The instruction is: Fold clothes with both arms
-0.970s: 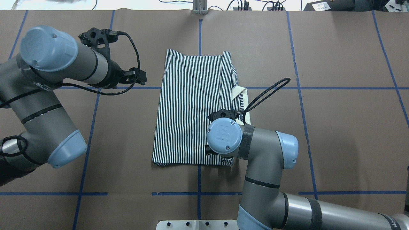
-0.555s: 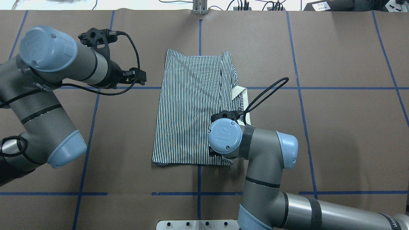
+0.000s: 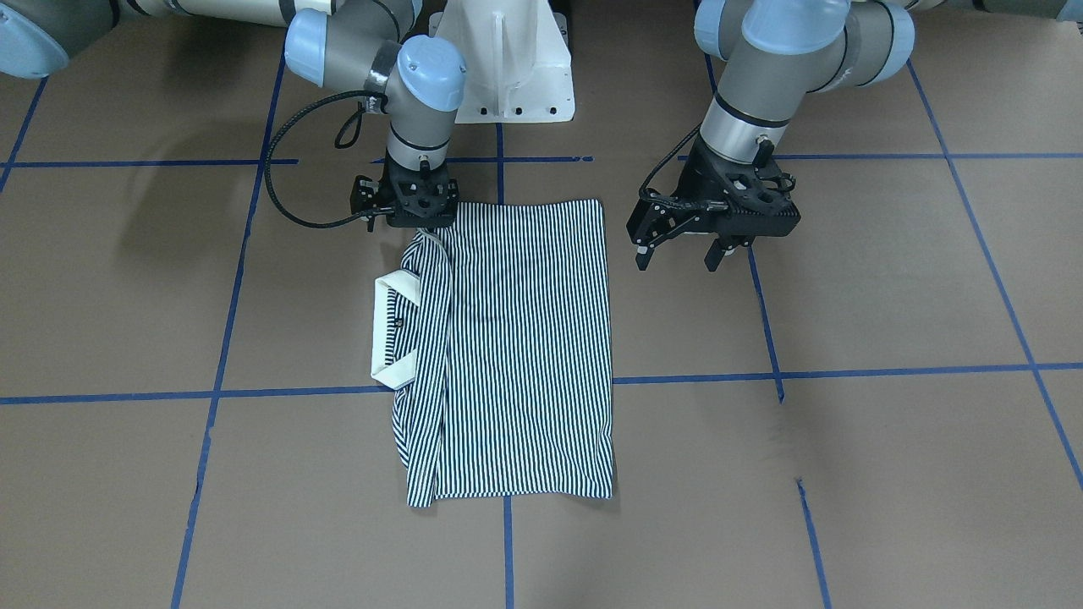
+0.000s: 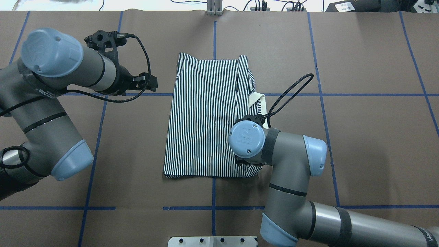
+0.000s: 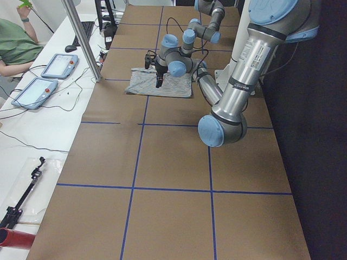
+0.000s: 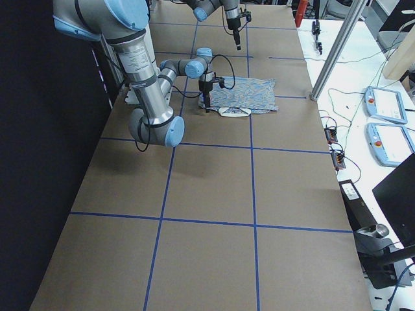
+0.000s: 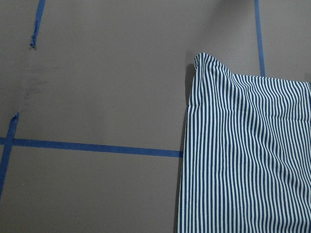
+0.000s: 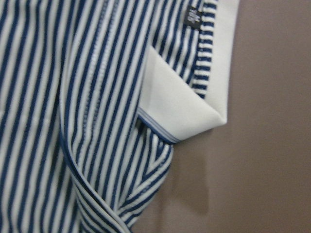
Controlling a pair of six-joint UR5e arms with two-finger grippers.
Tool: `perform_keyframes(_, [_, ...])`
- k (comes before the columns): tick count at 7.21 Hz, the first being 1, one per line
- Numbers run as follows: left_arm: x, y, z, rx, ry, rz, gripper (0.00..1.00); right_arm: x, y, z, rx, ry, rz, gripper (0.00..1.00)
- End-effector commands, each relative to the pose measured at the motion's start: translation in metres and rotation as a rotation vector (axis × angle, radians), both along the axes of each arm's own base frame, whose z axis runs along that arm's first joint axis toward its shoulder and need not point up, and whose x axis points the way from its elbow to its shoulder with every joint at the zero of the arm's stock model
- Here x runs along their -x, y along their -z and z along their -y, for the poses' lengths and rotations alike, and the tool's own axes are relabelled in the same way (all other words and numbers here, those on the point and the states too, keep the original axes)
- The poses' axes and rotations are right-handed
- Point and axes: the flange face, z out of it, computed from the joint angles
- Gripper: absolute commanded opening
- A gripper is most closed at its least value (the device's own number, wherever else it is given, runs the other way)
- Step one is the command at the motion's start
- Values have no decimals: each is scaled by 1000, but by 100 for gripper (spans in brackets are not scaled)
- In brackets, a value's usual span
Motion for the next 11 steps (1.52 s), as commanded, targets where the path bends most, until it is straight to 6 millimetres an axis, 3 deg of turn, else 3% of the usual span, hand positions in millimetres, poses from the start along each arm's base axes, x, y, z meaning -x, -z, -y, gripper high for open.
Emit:
perform_keyframes(1, [-1,0,-1,0,-2,-1,100,-51,-26,-9,-15,18,-8,100])
perform_keyframes(3, [-1,1,-1,-3,-3,-1,100,-58,8,0,-51,10,59,100])
perform_keyframes(4, [1,3,-2,-7,-1,-6,100,-47,41,17,-85,20,88,100])
perform_keyframes(6, [6,8,-4,-14,-1,-12,100,-7,72,57,-106,20,88,100])
perform_keyframes(7, [6,8,-4,-14,-1,-12,100,16,60,70,-116,17,104,100])
perform_keyframes(11, [5,6,-4,-11,-1,-9,100,27,29,71,-83,30,44,100])
